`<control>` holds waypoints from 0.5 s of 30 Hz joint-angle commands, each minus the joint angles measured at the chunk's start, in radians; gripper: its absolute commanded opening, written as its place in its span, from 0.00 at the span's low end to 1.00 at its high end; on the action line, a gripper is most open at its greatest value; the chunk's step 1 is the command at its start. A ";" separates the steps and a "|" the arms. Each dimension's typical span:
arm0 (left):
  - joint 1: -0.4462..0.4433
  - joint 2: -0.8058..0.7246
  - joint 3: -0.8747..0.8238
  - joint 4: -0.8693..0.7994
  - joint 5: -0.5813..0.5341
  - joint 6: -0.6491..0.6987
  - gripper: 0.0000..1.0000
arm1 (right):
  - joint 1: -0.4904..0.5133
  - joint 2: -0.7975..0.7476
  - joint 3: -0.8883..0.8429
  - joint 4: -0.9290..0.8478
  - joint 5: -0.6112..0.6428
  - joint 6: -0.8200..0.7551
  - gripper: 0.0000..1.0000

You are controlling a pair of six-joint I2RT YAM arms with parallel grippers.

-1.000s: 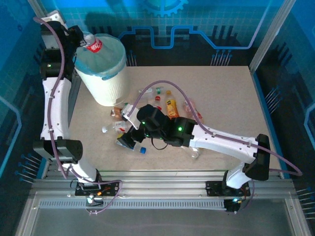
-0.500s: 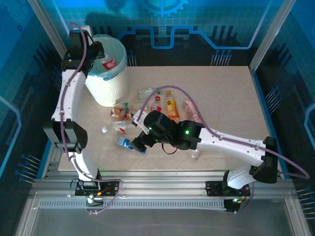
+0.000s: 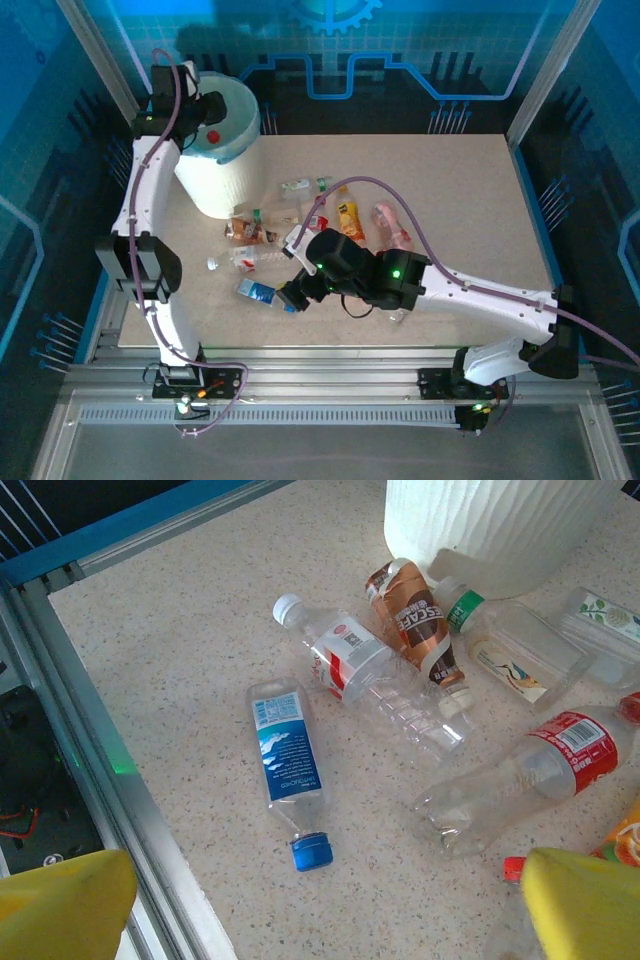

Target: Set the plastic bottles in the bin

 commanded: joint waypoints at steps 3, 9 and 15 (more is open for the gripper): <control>-0.006 -0.010 0.102 -0.048 0.035 -0.010 0.56 | -0.004 -0.066 -0.024 -0.012 0.042 0.004 1.00; -0.064 -0.102 0.151 -0.093 -0.028 0.092 0.56 | -0.061 -0.140 -0.038 -0.080 0.027 -0.003 0.99; -0.217 -0.307 0.009 -0.051 -0.050 0.165 0.57 | -0.237 -0.236 -0.109 -0.206 -0.013 0.008 0.95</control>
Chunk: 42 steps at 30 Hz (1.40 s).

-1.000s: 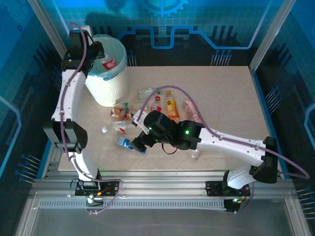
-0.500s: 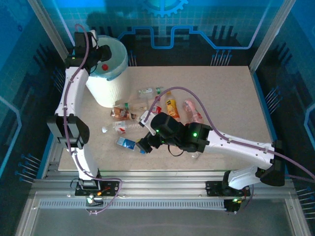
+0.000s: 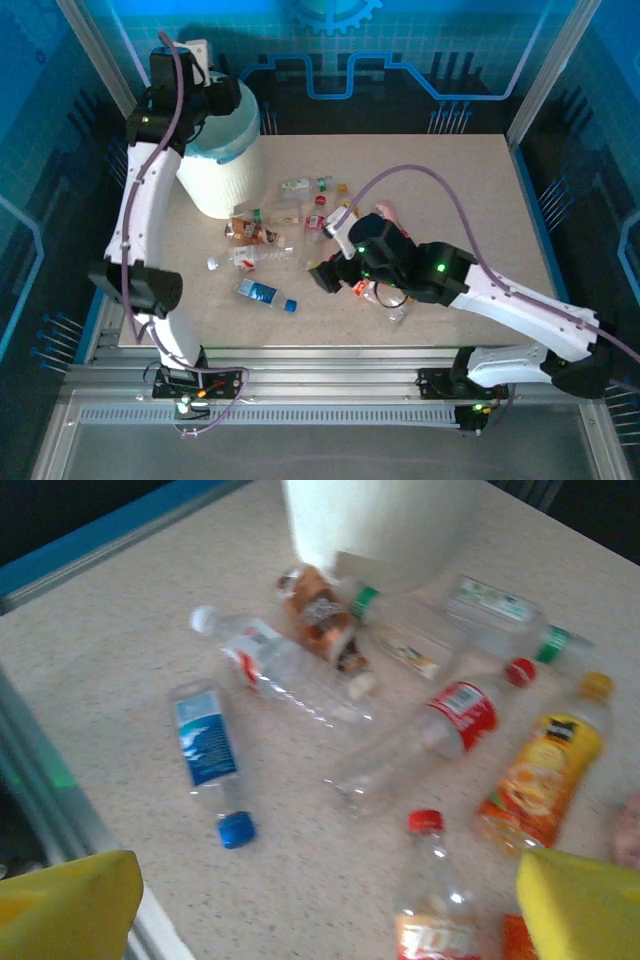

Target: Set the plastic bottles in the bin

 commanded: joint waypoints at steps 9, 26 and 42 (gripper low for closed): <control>-0.374 -0.491 -0.619 0.238 0.050 0.037 0.57 | -0.352 -0.162 -0.295 -0.194 -0.159 0.071 0.90; -0.684 -0.543 -1.109 0.287 0.186 -0.217 0.61 | -0.207 0.006 -0.507 -0.055 -0.086 0.218 0.84; -0.684 -0.642 -1.212 0.305 0.082 -0.234 0.63 | -0.072 0.269 -0.445 0.026 0.032 0.225 0.75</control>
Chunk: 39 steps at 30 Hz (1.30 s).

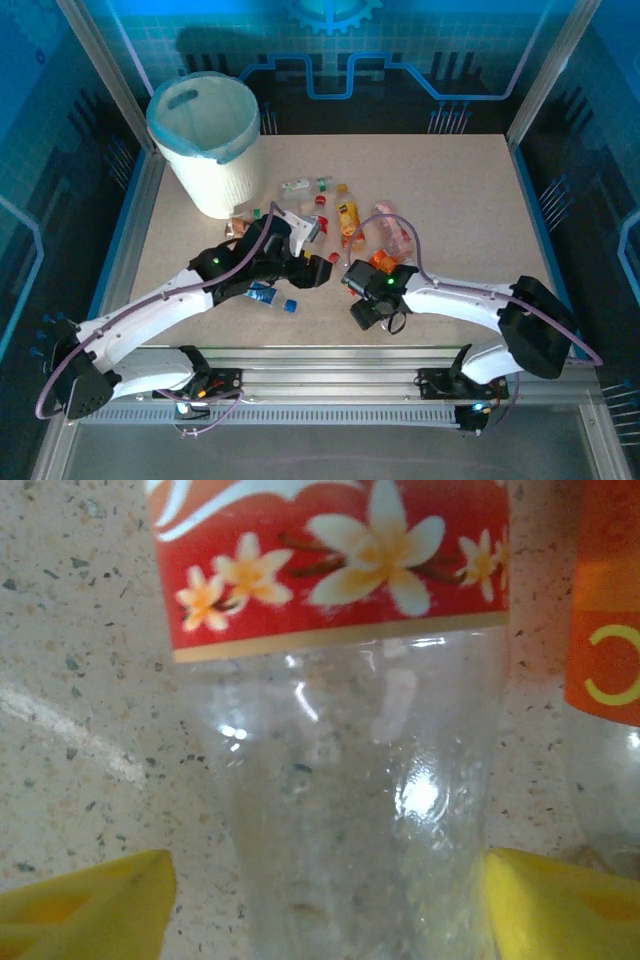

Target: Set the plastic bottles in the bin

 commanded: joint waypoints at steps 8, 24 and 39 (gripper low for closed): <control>-0.002 -0.099 -0.026 0.021 -0.083 0.010 0.64 | 0.038 -0.024 0.023 -0.016 0.074 0.032 0.61; 0.042 -0.079 0.054 0.086 -0.137 0.012 0.72 | 0.042 -0.385 -0.001 -0.044 0.047 0.018 0.48; 0.246 0.090 0.040 0.281 0.260 -0.309 0.66 | 0.041 -0.553 -0.025 0.142 -0.044 -0.052 0.42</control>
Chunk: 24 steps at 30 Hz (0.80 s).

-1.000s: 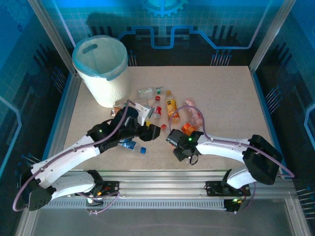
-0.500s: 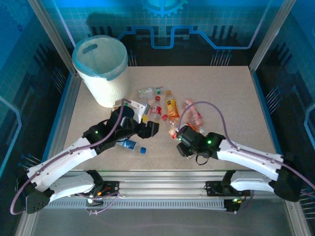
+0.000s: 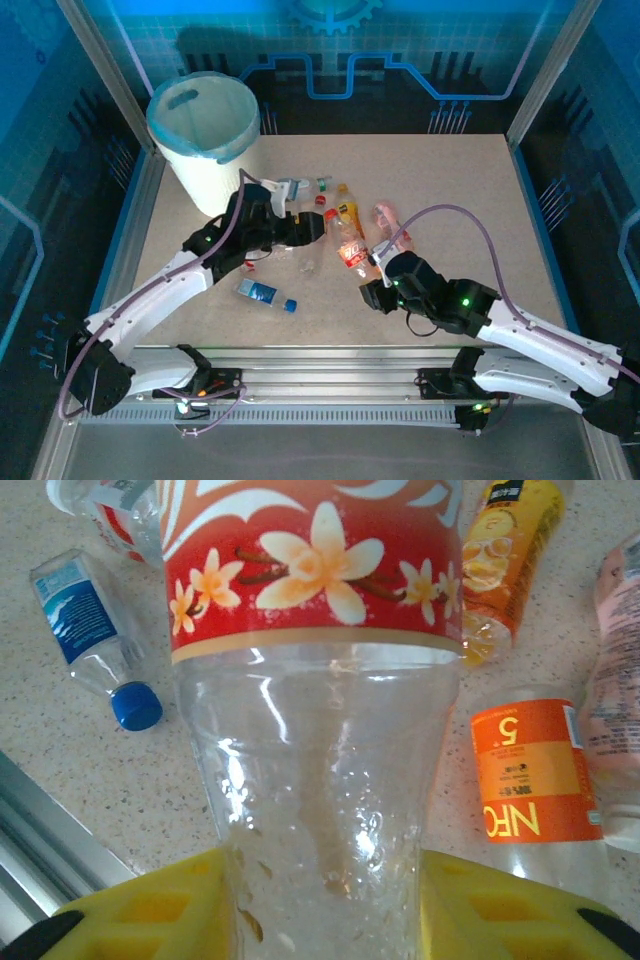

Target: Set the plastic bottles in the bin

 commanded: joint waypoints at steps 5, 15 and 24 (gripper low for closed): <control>0.042 0.012 -0.062 0.149 0.177 -0.145 0.64 | 0.011 -0.002 -0.030 0.105 -0.051 -0.014 0.42; 0.048 0.048 -0.077 0.166 0.198 -0.166 0.52 | 0.011 0.032 -0.039 0.155 -0.099 -0.032 0.42; 0.051 0.043 -0.086 0.161 0.195 -0.158 0.39 | 0.013 0.067 -0.025 0.160 -0.112 -0.041 0.42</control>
